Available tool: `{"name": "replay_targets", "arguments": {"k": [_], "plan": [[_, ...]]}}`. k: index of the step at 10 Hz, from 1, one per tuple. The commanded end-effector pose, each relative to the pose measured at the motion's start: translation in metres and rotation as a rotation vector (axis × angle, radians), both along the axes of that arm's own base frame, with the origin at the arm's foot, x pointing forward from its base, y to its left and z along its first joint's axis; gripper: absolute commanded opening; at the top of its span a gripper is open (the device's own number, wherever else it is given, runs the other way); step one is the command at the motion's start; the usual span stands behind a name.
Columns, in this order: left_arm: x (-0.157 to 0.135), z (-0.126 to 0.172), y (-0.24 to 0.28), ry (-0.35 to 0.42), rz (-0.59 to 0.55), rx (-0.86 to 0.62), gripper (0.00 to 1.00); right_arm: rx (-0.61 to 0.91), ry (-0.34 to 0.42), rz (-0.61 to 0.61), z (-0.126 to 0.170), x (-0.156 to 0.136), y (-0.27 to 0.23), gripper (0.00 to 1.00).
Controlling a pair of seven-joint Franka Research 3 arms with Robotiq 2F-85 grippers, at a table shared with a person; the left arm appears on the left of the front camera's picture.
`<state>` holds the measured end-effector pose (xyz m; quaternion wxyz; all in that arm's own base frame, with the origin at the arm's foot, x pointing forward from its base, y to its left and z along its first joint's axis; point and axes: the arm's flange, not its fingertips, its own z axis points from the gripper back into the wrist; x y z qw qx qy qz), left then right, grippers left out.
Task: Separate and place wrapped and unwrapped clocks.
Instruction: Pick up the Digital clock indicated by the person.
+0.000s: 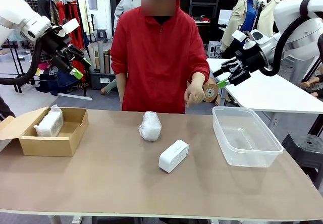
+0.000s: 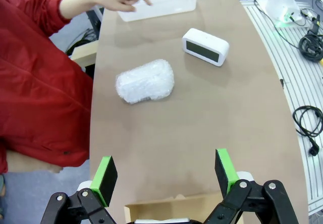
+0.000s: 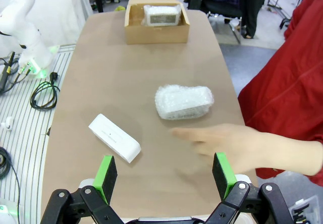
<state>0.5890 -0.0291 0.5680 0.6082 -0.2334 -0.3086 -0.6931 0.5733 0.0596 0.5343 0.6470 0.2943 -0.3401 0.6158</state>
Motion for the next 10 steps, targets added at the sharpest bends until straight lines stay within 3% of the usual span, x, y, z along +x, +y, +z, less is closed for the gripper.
{"name": "replay_targets", "arguments": {"k": [1,10], "plan": [[-0.0012,0.0005,0.0002,-0.001,-0.002,-0.001,1.0,0.0,-0.003,0.0,0.0022,0.0001,0.0002,1.0],[-0.0012,0.0005,0.0002,-0.001,-0.002,-0.001,1.0,0.0,-0.003,0.0,0.0022,0.0001,0.0002,1.0]]}}
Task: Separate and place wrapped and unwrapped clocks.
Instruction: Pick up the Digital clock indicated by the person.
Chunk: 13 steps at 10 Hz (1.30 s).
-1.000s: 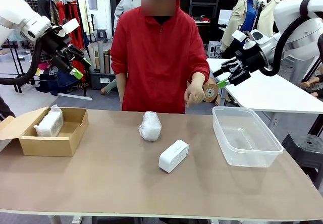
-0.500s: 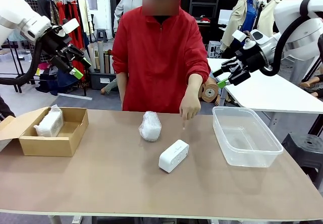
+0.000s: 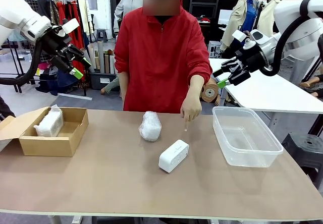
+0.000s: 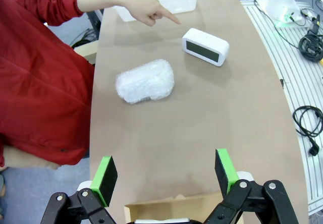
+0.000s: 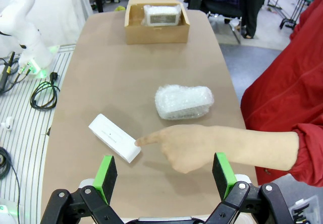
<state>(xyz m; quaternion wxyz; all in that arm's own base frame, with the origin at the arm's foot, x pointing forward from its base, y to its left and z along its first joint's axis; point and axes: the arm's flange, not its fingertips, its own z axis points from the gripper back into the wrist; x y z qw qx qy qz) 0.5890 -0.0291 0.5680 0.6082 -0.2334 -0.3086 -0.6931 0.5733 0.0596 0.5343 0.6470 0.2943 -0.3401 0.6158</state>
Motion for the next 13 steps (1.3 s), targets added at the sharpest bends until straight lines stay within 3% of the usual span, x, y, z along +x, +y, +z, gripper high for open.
{"name": "replay_targets", "arguments": {"k": [1,13], "plan": [[-0.0012,0.0005,0.0002,-0.001,-0.002,-0.001,1.0,0.0,-0.003,0.0,0.0022,0.0001,0.0002,1.0],[-0.0012,0.0005,0.0002,-0.001,-0.002,-0.001,1.0,0.0,-0.003,0.0,0.0022,0.0001,0.0002,1.0]]}}
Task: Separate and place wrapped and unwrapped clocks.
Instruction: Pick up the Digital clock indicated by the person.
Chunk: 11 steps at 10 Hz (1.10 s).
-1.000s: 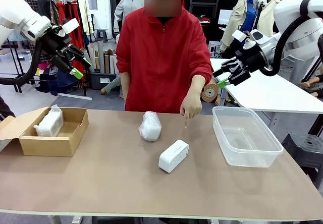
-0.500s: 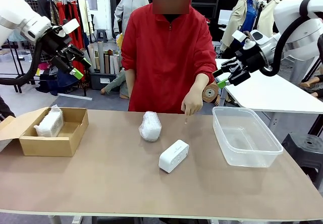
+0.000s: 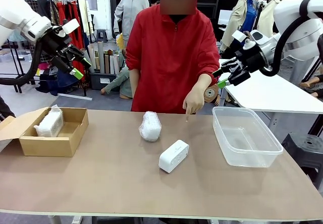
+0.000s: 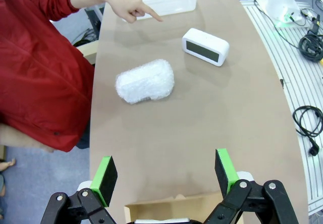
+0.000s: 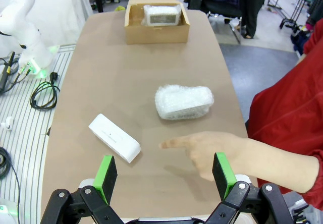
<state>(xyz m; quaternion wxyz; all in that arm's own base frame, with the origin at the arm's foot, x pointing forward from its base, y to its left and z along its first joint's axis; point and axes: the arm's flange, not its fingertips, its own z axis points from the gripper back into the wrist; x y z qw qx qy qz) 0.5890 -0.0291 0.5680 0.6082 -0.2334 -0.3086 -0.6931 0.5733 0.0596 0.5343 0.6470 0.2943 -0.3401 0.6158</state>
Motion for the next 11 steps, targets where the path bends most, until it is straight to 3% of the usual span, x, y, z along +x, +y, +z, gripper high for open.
{"name": "replay_targets", "arguments": {"k": [1,3,6,9,11], "plan": [[-0.001,0.001,0.0,-0.001,-0.002,-0.001,1.0,0.0,-0.003,0.0,0.002,0.0,0.0,1.0],[-0.001,0.001,0.0,-0.001,-0.002,-0.001,1.0,-0.039,-0.01,0.049,0.005,-0.003,0.011,1.0],[-0.001,0.001,0.0,-0.001,-0.002,-0.001,1.0,-0.147,-0.032,0.187,0.005,-0.031,0.056,1.0],[-0.001,0.001,0.0,-0.001,-0.002,-0.001,1.0,-0.318,-0.094,0.351,-0.007,-0.064,0.1,1.0],[-0.001,0.001,0.0,-0.001,-0.002,-0.001,1.0,-0.419,-0.183,0.466,-0.025,-0.08,0.122,1.0]]}}
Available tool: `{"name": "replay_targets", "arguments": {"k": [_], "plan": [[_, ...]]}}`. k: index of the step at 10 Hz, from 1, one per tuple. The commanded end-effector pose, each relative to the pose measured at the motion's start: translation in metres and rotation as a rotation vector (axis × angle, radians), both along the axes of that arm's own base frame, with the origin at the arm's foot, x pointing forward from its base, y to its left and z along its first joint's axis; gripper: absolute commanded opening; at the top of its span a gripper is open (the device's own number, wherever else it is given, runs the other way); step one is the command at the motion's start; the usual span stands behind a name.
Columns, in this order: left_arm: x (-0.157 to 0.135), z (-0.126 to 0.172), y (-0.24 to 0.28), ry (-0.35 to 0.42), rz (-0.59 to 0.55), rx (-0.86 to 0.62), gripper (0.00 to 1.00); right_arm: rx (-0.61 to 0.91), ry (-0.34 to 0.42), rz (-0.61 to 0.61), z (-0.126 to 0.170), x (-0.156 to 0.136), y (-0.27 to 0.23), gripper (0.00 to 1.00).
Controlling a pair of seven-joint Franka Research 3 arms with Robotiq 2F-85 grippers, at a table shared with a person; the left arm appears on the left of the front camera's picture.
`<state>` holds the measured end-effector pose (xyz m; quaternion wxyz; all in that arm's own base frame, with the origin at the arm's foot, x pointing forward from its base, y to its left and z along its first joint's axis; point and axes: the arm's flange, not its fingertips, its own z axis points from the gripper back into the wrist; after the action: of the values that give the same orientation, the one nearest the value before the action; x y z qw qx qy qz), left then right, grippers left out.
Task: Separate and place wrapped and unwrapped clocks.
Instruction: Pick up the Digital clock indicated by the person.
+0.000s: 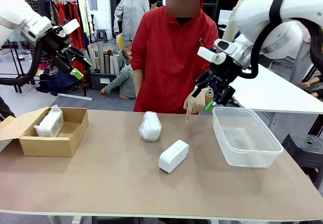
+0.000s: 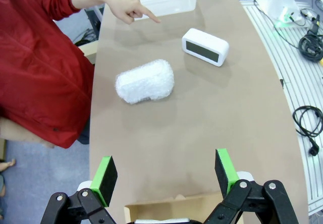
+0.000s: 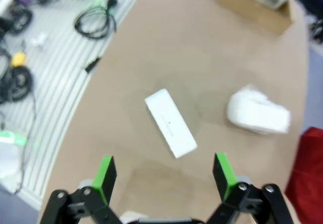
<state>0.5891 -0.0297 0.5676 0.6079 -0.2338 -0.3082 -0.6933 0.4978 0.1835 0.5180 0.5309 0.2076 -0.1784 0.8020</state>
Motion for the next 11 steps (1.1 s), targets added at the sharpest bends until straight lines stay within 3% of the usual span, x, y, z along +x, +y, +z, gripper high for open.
{"name": "replay_targets", "arguments": {"k": [1,3,4,6,8,9,11], "plan": [[-0.001,0.001,0.001,-0.002,-0.001,-0.001,1.0,-0.056,-0.125,0.11,-0.02,-0.009,0.006,1.0],[-0.001,0.001,0.001,-0.002,-0.001,-0.001,1.0,-0.131,-0.152,0.185,-0.038,-0.018,0.018,1.0],[-0.001,0.001,0.001,-0.002,-0.001,-0.001,1.0,-0.187,-0.243,0.222,-0.053,-0.023,0.025,1.0],[-0.001,0.001,0.001,-0.002,-0.001,-0.001,1.0,-0.22,-0.345,0.207,-0.079,-0.031,0.035,1.0],[-0.001,0.001,0.001,-0.002,-0.001,-0.001,1.0,-0.197,-0.351,0.189,-0.079,-0.03,0.041,1.0],[-0.001,0.001,0.001,-0.002,-0.001,-0.001,1.0,-0.208,-0.298,0.204,-0.078,-0.025,0.041,1.0],[-0.001,0.001,0.001,-0.002,-0.001,-0.001,1.0,-0.208,-0.298,0.204,-0.078,-0.025,0.041,1.0]]}}
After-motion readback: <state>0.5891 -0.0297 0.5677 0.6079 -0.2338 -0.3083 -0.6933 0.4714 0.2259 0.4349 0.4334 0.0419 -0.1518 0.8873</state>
